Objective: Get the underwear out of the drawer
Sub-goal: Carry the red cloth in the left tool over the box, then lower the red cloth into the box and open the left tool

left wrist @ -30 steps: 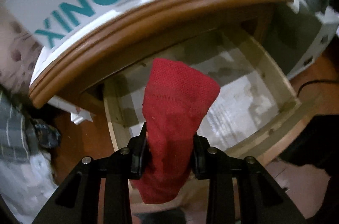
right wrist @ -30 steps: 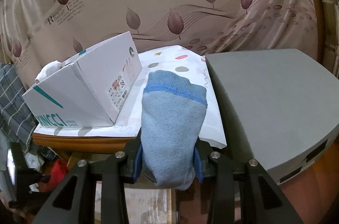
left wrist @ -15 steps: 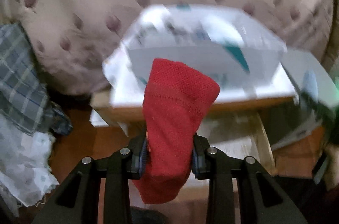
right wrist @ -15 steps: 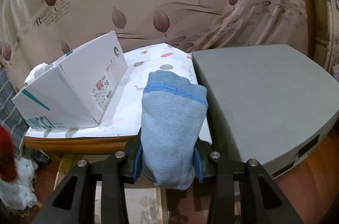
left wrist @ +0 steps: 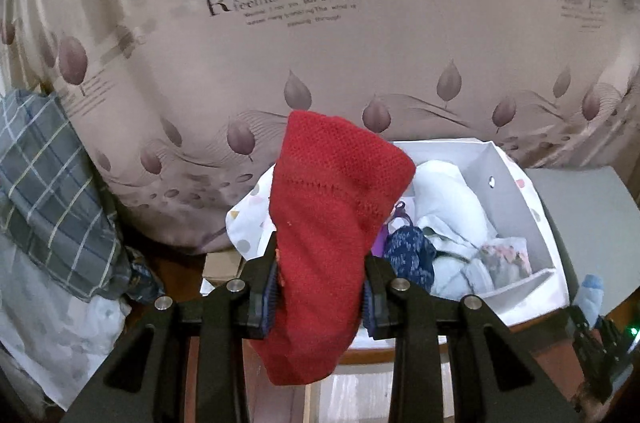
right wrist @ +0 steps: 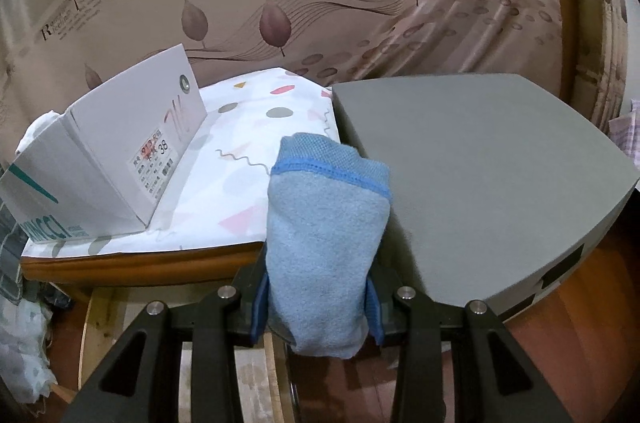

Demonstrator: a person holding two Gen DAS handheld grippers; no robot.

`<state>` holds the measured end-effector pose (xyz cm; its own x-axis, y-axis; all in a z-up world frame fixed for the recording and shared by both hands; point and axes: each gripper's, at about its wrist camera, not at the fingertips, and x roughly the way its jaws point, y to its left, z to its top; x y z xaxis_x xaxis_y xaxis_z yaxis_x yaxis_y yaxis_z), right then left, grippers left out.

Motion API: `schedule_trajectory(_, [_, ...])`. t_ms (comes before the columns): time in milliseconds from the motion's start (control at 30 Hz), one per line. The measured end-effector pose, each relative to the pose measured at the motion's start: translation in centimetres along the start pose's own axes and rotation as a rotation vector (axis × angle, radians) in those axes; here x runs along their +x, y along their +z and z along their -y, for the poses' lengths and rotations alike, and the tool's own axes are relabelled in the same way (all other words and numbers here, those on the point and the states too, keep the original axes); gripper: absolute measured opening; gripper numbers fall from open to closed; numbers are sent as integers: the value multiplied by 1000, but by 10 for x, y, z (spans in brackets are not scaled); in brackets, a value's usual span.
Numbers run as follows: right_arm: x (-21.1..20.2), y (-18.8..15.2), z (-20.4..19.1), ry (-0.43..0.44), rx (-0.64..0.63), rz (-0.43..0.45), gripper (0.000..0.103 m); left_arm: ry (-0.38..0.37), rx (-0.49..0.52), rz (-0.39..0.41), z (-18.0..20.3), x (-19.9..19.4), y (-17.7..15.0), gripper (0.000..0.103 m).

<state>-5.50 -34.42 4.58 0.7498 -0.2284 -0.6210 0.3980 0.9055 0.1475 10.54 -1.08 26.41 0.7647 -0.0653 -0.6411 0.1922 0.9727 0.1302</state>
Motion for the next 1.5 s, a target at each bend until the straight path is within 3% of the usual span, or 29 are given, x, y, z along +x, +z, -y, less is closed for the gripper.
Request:
schedule_trajectory(567, [3, 0, -3, 3, -16, -10, 38, 18, 46, -112, 39, 98, 21, 30])
schedule_trajectory(967, [5, -1, -6, 11, -26, -20, 38, 61, 129, -180, 63, 133, 13, 33])
schedule_trajectory(1167, [6, -1, -6, 15, -25, -22, 38, 79, 154, -189, 67, 137, 11, 44])
schedule_trajectory(1267, [6, -1, -6, 13, -27, -21, 38, 66, 127, -187, 65, 133, 13, 58])
schedule_trajectory(1367, [6, -1, -6, 14, -29, -20, 38, 90, 113, -164, 63, 126, 16, 80])
schedule_trajectory(1500, [6, -1, -6, 14, -31, -18, 38, 110, 151, -80, 66, 105, 21, 83])
